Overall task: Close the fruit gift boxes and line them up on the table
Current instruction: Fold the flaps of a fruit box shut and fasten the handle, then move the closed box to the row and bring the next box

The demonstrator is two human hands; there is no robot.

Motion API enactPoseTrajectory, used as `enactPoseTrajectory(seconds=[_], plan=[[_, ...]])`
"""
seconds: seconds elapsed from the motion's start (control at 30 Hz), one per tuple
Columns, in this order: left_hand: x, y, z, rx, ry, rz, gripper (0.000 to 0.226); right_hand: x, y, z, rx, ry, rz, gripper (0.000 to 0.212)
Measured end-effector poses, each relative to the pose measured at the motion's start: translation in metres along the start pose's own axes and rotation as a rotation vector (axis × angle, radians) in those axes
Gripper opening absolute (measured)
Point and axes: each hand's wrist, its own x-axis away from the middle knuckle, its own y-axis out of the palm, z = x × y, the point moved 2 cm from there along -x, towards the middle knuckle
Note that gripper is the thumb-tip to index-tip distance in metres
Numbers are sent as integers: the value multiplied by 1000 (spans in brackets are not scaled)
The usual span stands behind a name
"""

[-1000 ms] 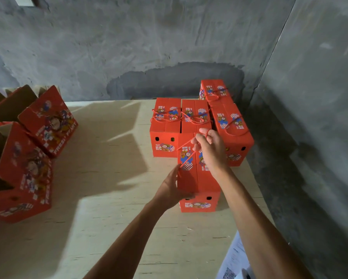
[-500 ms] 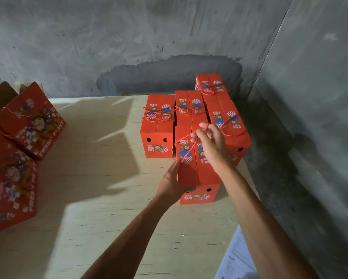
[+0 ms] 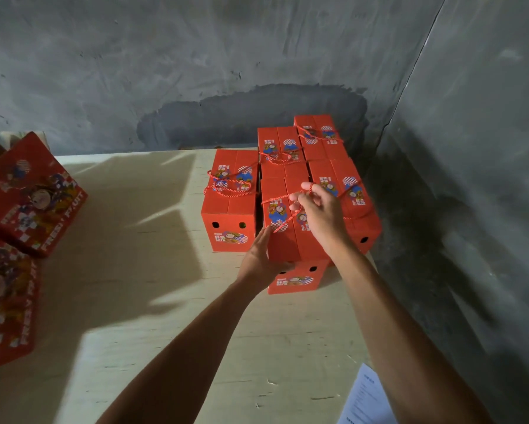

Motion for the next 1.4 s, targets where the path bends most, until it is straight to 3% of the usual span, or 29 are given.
enactPoseTrajectory(seconds=[0.53, 0.6, 0.7, 0.83, 0.9, 1.07, 1.2, 1.3, 1.4], plan=[[-63, -5, 4, -26, -69, -63, 115, -43, 1, 19, 43, 83, 102, 24], [-60, -8, 8, -63, -62, -81, 107, -43, 0, 16, 136, 115, 142, 15], [-52, -16, 16, -90, -25, -60, 95, -38, -7, 5, 161, 149, 226, 24], [-27, -30, 26, 3, -37, -44, 109, -11, -6, -16, 119, 172, 300, 19], [-9, -41, 25, 56, -47, -10, 105, 7, 5, -25, 102, 145, 247, 22], [45, -80, 10, 378, -15, 169, 68, 59, 52, -45, 3, 82, 122, 26], [106, -130, -19, 535, -61, 381, 68, 99, 105, -53, -41, 35, 5, 25], [147, -175, -50, 560, -97, 521, 56, 122, 156, -58, -55, 27, -76, 6], [186, -220, -85, 542, -119, 631, 46, 148, 211, -66, -62, 9, -131, 27]])
